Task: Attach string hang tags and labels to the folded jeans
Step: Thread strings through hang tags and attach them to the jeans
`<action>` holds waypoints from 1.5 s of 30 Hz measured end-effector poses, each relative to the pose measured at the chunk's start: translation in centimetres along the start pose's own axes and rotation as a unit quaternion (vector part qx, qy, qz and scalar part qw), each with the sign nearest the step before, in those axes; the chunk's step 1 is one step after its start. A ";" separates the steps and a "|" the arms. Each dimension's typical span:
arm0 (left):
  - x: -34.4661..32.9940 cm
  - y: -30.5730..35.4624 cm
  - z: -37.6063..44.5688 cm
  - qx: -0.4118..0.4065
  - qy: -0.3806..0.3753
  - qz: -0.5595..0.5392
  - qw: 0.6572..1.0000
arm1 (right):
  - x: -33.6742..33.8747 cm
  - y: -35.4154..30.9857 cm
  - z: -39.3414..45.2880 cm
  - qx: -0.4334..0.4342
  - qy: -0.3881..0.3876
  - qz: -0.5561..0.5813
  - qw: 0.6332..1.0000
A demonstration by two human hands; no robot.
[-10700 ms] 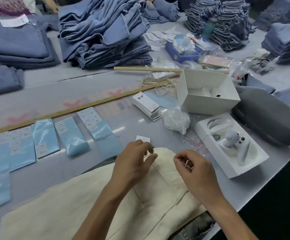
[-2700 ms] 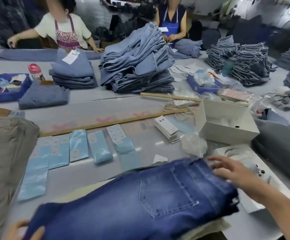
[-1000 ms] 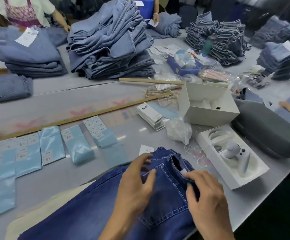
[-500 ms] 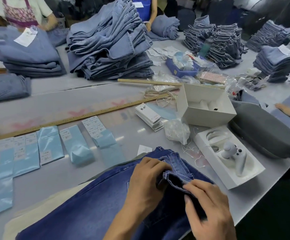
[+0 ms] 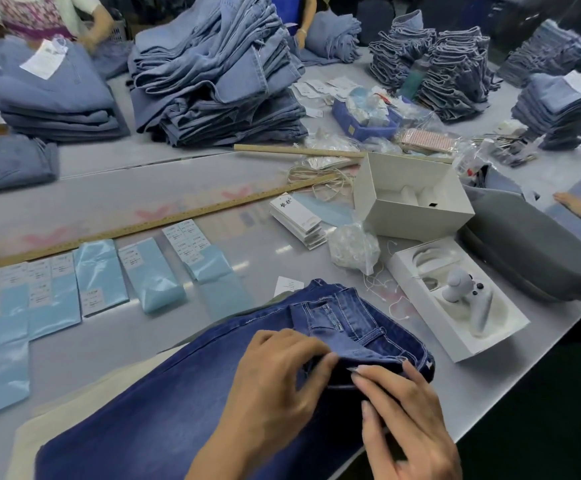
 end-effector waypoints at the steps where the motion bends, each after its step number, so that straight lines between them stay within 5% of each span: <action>1: 0.0 0.1 0.1 0.027 0.012 -0.011 0.999 | 0.1 -0.1 0.0 -0.010 0.007 0.008 1.000; 6: -0.7 0.4 0.0 0.142 0.034 -0.153 0.977 | 1.0 -0.3 -0.1 0.012 0.011 0.024 1.000; 15: -2.1 0.5 -1.3 0.168 0.055 -0.249 0.952 | 1.5 -0.5 -1.8 0.078 -0.073 0.002 0.994; 24: -2.6 0.3 -0.9 0.081 -0.131 -0.149 0.977 | 1.3 -0.2 -4.3 0.004 -0.102 0.074 0.992; 34: -3.0 0.2 -1.0 0.087 -0.102 -0.159 0.978 | 1.1 -1.2 -5.3 -0.179 0.015 0.151 0.972; 42: -2.8 0.6 -1.1 0.082 -0.105 -0.163 0.978 | 0.9 -1.2 -4.7 -0.156 0.001 0.120 0.980; 45: -2.2 1.3 -1.2 0.063 -0.017 -0.211 0.975 | 1.1 -0.8 -4.3 -0.119 -0.017 0.083 0.989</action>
Point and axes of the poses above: each hand's wrist, its own z-axis towards the middle knuckle, its own x-axis out of the back of the hand, y = z × x, the point moved 2 cm from there along z, towards the middle knuckle, and after that the axes turned 11 degrees about x, right-handed, at the moved point
